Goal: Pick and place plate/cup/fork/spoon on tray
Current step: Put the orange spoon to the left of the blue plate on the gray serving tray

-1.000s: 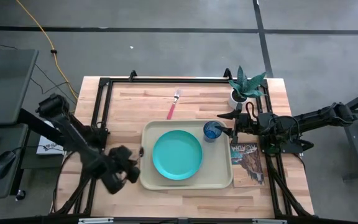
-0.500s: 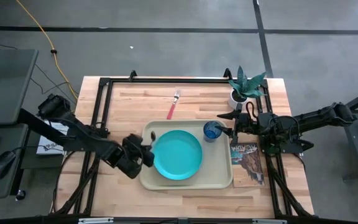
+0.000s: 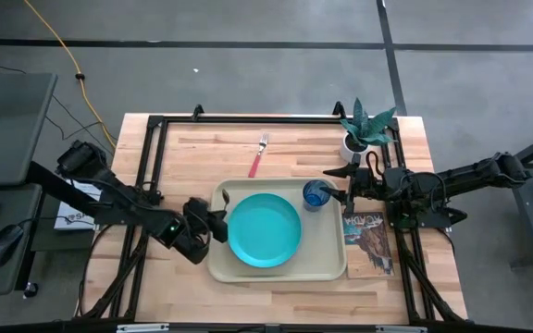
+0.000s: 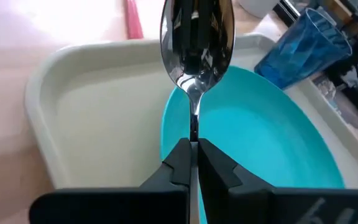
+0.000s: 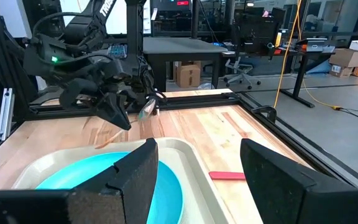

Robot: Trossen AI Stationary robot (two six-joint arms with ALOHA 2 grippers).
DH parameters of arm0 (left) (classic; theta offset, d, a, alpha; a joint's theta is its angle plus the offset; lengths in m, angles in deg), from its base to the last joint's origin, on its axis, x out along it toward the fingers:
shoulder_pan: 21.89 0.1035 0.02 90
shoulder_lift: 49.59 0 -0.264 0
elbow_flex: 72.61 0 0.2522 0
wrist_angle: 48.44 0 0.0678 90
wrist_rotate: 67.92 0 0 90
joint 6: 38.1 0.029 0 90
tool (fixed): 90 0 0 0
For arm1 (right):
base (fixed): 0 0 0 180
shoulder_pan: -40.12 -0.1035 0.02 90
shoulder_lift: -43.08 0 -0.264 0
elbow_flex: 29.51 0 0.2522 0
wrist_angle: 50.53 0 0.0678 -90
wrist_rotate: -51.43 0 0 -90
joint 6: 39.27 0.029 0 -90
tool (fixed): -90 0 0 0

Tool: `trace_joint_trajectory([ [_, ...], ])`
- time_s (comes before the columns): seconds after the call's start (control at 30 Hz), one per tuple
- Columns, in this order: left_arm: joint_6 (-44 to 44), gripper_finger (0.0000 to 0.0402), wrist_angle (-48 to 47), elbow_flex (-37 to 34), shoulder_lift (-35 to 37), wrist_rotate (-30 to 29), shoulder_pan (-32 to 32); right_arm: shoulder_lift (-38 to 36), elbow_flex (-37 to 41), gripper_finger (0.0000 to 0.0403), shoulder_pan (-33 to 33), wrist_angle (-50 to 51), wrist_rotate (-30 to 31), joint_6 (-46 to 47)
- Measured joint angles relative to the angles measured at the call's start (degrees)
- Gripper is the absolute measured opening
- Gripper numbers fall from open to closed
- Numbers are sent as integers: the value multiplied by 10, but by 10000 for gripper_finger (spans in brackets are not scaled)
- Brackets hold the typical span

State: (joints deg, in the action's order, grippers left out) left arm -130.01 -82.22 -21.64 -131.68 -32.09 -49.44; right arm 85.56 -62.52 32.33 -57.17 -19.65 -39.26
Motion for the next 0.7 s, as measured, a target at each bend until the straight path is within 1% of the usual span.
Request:
trace_joint_trajectory([
  [0.1,35,0,25,0,-15,-3,10,0,0,220,0,0,0,0],
  [0.3,60,0,34,0,-49,13,29,0,0,220,0,0,0,0],
  [0.5,66,0,41,0,-52,6,33,0,0,220,0,0,0,-1],
  [0.7,70,0,74,0,-52,8,33,0,0,220,0,0,0,-2],
])
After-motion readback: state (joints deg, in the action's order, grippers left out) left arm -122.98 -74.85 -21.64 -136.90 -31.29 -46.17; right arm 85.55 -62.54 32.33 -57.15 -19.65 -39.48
